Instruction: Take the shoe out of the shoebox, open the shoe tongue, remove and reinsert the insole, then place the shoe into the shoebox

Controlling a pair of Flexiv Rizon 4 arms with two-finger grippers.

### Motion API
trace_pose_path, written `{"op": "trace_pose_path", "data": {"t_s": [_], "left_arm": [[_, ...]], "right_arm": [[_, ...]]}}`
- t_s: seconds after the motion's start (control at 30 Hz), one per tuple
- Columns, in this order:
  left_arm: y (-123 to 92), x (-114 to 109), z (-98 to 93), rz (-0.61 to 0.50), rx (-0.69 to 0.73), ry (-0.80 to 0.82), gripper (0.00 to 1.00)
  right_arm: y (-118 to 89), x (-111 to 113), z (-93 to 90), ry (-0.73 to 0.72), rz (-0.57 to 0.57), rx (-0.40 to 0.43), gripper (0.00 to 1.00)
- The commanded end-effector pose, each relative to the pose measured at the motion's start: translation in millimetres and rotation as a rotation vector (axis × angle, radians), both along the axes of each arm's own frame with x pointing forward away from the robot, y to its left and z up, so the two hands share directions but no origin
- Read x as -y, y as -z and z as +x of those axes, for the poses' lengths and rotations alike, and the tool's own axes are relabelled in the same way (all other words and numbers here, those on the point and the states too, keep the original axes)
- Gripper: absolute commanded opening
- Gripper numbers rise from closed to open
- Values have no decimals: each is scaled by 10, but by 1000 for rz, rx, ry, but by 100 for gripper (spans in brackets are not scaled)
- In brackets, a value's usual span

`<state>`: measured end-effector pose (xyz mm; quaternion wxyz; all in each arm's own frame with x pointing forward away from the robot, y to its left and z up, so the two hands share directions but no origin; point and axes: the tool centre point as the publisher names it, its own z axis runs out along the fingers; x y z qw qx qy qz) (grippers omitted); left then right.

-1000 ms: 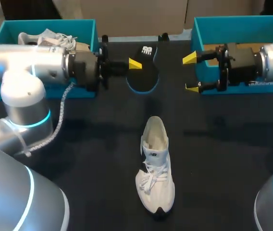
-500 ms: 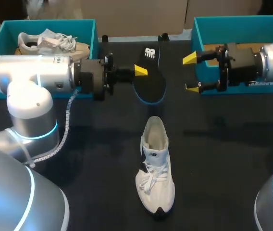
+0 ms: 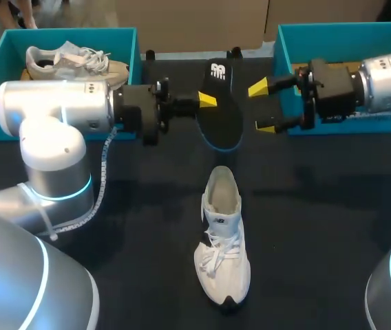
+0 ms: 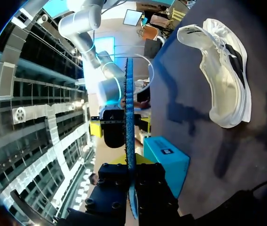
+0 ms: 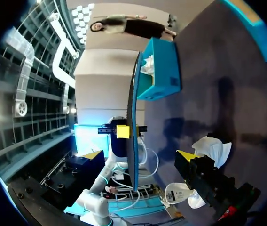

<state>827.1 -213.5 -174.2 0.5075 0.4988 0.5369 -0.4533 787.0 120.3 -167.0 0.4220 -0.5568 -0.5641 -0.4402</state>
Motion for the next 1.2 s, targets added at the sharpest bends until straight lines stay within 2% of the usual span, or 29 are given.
{"op": "trace_pose_path", "data": {"t_s": [0.03, 0.07, 0.17, 0.27, 0.4, 0.57, 0.63, 0.77, 0.93, 1.03, 1.2], "left_arm": [[23, 85, 37, 1, 2, -5, 0], [29, 91, 45, 3, 3, -6, 0], [42, 115, 70, 11, 4, -6, 0], [47, 136, 93, 12, 13, -13, 0], [47, 157, 120, 12, 28, -21, 0], [36, 177, 142, 9, 37, -21, 0], [38, 189, 147, 7, 43, -20, 0], [59, 209, 158, 8, 45, -19, 0], [65, 217, 167, 7, 47, -18, 0], [62, 221, 176, 4, 48, -19, 0], [64, 231, 179, 1, 48, -17, 0]], "right_arm": [[57, -132, 87, -22, -2, 24, 73], [61, -155, 82, -30, -5, 35, 66], [73, -219, 73, -51, -10, 58, 68], [97, -255, 71, -54, -5, 54, 55], [117, -296, 59, -61, 2, 58, 51], [124, -335, 47, -71, 5, 55, 52], [127, -344, 43, -75, 9, 56, 55], [125, -364, 29, -86, 15, 57, 73], [134, -373, 19, -99, 29, 58, 87], [148, -395, 25, -107, 30, 53, 83], [156, -414, 36, -112, 30, 53, 66]]}}
